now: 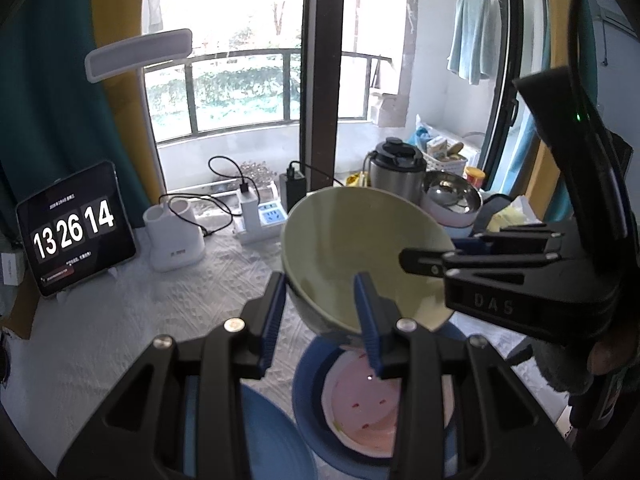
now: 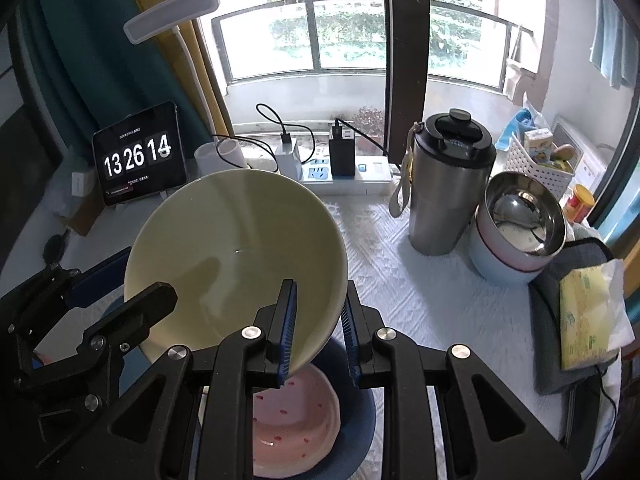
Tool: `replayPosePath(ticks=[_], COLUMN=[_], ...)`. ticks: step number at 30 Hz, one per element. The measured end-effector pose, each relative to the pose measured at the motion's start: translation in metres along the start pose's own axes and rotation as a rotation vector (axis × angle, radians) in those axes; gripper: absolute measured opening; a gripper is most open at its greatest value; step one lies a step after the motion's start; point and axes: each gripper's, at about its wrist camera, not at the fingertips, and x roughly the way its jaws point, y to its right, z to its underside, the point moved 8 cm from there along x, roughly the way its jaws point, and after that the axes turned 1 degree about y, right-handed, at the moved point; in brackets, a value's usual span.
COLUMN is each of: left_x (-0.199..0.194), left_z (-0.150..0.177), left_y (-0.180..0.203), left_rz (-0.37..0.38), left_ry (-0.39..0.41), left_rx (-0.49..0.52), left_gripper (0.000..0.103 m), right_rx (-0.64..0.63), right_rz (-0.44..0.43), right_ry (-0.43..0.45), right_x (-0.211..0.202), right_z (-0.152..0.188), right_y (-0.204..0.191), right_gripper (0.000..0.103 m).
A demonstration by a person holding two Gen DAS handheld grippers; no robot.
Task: Organize plates and bowls
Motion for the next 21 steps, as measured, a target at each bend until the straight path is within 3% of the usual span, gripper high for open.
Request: replayPosePath(ticks=[21], left_x=[-0.012], left_z=[0.025], left_y=[0.016], left_rz=[0.021], left_ry=[-0.03], left_rx=[0.02], left_gripper=[0.036], right_rx=[0.035], right_rz=[0.001], right_ry=[-0.041], right_x=[-0.004], right_z=[0.043], right_y=[0.0], right_gripper=[0.024])
